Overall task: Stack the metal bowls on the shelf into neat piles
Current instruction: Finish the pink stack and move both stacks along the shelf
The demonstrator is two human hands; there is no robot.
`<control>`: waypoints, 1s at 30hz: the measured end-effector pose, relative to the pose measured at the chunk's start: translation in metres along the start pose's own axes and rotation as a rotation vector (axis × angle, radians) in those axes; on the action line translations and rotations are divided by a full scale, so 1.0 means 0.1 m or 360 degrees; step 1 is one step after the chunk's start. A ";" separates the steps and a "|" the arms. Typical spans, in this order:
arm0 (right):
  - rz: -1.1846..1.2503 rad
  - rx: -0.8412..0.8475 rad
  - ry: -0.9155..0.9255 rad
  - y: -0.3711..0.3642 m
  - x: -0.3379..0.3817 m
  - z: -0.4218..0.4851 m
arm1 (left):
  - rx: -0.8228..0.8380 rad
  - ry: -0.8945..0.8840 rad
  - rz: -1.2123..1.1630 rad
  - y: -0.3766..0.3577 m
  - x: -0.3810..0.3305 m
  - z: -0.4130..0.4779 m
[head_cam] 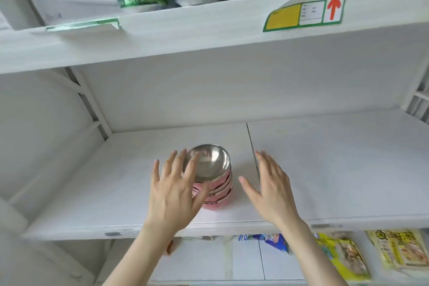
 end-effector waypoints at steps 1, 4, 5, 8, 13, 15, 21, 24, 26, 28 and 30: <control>0.0067 0.0034 -0.0040 -0.09 0.08 0.01 | 0.0021 0.0042 -0.0043 -0.03 0.12 0.00; 0.0287 0.0143 -0.0205 -0.35 0.24 0.05 | 0.0128 0.0277 -0.0330 -0.19 0.42 0.02; 0.0365 0.0190 -0.0292 -0.42 0.27 0.06 | 0.0202 0.0381 -0.0473 -0.26 0.49 0.02; 0.0644 0.0325 -0.0614 -0.61 0.29 0.08 | 0.0448 0.0729 -0.0975 -0.58 0.61 -0.04; 0.1138 0.0530 -0.1034 -0.85 0.24 0.06 | 0.0831 0.1242 -0.1725 -0.95 0.55 -0.18; 0.1299 0.0608 -0.1115 -0.92 0.25 0.02 | 0.0959 0.1333 -0.1881 -0.98 0.48 -0.22; 0.1434 0.0599 -0.1210 -0.96 0.26 -0.01 | 0.0975 0.1315 -0.2001 -0.99 0.37 -0.21; 0.1422 0.0581 -0.1163 -0.88 0.30 -0.01 | 0.0934 0.1281 -0.2018 -0.95 0.35 -0.20; 0.1419 0.0559 -0.1131 -0.79 0.32 0.01 | 0.0903 0.1261 -0.2029 -0.92 0.33 -0.18; 0.1426 0.0534 -0.1113 -0.69 0.31 0.02 | 0.0892 0.1219 -0.2036 -0.89 0.29 -0.15; 0.1429 0.0512 -0.1115 -0.59 0.28 0.03 | 0.0889 0.1167 -0.2033 -0.85 0.23 -0.11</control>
Point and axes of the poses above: each hand's wrist, its own z-axis towards the middle knuckle, its own y-axis out of the back of the hand, x = y × z, the point moved 6 cm from there along z, towards the middle knuckle, and after that the axes turned 11 degrees about -x, right-handed, at the moved point
